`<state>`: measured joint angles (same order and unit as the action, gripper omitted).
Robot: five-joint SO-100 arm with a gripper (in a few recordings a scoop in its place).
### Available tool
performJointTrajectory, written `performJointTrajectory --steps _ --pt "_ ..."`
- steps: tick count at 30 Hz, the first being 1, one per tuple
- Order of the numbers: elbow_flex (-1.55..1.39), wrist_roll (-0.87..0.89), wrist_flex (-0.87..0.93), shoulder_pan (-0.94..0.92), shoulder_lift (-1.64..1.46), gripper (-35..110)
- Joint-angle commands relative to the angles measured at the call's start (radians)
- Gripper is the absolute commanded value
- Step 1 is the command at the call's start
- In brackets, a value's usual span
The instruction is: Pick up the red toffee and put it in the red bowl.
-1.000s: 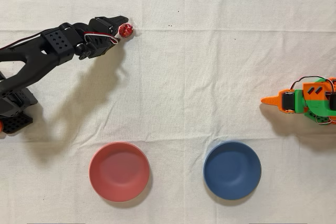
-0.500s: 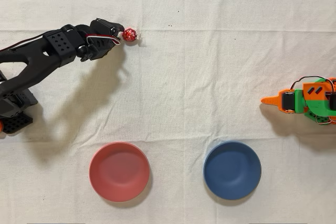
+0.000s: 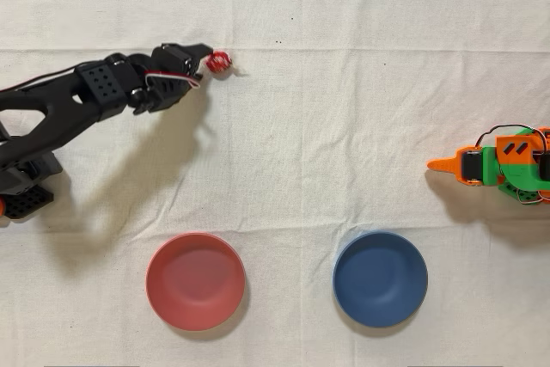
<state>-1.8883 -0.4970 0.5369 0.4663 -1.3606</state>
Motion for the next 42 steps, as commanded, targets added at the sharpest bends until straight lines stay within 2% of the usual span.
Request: performJointTrajectory --steps 1,13,30,42 --pt "-0.061 -0.072 0.017 -0.046 -0.155 24" --pt "-0.071 -0.126 0.038 -0.094 -0.225 27" --pt "0.121 -0.106 0.078 -0.075 -0.089 32" --pt "0.152 -0.178 0.046 -0.052 -0.012 35"
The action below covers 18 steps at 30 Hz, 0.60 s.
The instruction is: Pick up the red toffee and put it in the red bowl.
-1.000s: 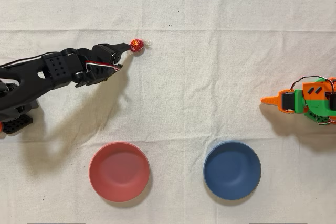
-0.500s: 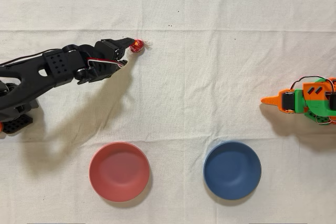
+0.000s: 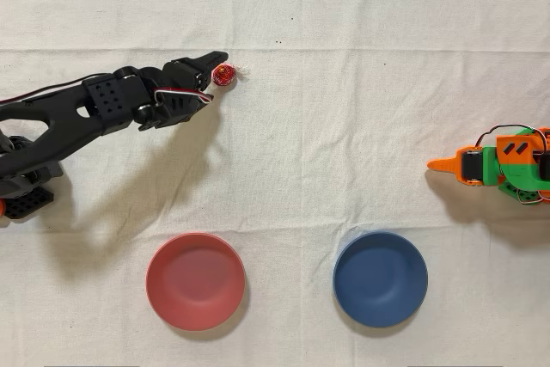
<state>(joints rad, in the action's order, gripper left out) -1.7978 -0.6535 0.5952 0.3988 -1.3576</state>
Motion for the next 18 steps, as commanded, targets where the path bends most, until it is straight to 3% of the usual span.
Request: performJointTrajectory --steps 1,18 --pt "0.064 -0.023 -0.015 0.017 -0.011 35" --pt "0.15 -0.06 -0.015 0.006 0.077 31"
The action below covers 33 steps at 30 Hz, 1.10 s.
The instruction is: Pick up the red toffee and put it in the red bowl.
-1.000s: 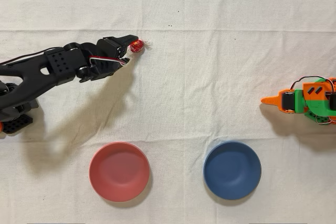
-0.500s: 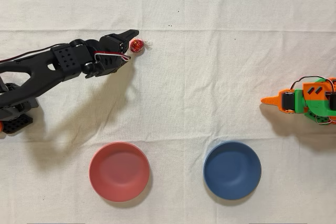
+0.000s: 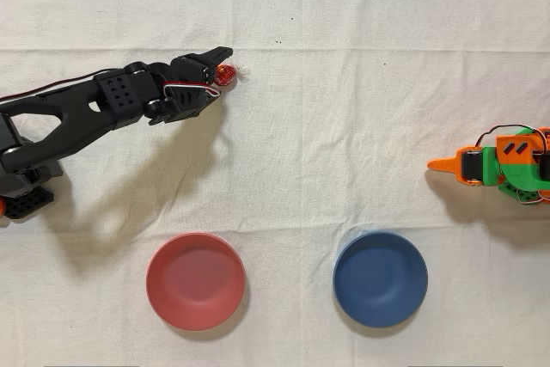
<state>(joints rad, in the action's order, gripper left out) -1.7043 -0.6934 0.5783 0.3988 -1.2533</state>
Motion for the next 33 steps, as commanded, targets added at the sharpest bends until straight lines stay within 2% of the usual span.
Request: performJointTrajectory --steps 1,11,24,33 --pt "0.057 -0.02 -0.002 0.006 -0.025 30" --pt "0.032 0.005 -0.038 0.011 -0.018 12" --pt "-0.021 0.02 -0.04 0.006 -0.081 10" --pt "-0.126 0.081 0.009 -0.021 -0.304 10"
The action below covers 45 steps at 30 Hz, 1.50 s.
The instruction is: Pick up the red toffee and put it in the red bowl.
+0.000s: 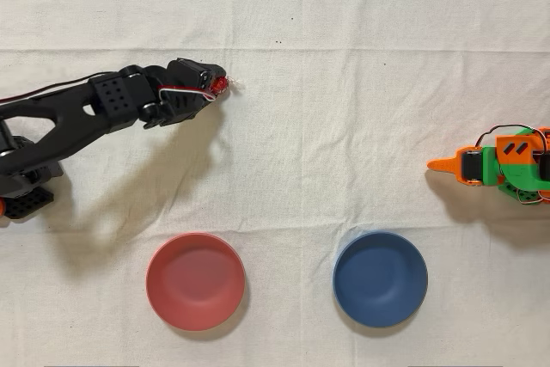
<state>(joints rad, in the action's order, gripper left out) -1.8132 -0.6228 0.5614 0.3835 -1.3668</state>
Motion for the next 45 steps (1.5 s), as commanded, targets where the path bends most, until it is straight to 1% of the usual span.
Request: performJointTrajectory --steps 1,9,18,34,39,45 --pt "-0.029 0.015 0.035 -0.012 -0.222 10" --pt "-0.109 0.035 0.143 -0.097 -0.472 11" --pt "-0.061 0.02 0.245 -0.322 -0.591 11" --pt "-0.023 -0.055 0.242 -0.805 -0.615 11" --pt "-0.034 -0.077 0.238 -0.904 -0.614 11" --pt "-0.103 -0.097 0.179 -0.98 -0.617 11"
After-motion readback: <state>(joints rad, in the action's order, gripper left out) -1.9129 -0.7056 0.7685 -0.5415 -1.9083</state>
